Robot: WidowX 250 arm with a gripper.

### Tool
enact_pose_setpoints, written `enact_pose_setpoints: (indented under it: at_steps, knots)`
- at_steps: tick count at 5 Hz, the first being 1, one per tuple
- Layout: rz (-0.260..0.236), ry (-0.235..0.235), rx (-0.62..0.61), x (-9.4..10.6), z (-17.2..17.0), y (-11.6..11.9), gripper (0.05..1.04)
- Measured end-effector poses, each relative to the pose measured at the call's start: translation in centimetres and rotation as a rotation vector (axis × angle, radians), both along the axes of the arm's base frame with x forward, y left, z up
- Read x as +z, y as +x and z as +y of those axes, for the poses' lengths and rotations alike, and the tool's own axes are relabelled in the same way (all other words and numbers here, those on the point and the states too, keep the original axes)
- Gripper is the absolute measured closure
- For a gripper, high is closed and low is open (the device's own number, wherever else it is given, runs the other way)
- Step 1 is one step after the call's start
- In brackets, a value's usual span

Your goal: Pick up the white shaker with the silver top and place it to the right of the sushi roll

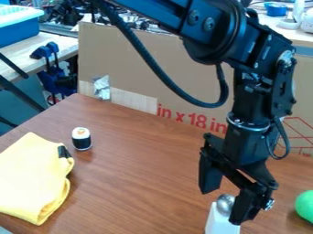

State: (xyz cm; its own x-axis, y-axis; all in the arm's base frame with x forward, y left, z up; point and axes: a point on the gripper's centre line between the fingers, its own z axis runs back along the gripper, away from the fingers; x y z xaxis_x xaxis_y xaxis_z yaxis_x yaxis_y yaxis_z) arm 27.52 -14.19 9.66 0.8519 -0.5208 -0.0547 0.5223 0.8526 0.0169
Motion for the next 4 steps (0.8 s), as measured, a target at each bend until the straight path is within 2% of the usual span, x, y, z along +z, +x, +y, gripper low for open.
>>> enact_pose_setpoints:
  at_steps: [1, 2, 3, 4]
  knots:
    - [-0.021, -0.009, 0.019, -0.26, 0.11, 0.35, 0.164]
    - [-0.041, 0.008, 0.037, -0.48, 0.66, 0.74, 0.473]
    - [-0.041, 0.000, 0.058, -0.76, 1.02, 0.82, 0.578]
    - [-0.038, -0.014, 0.064, -0.80, 0.91, 0.54, 0.578]
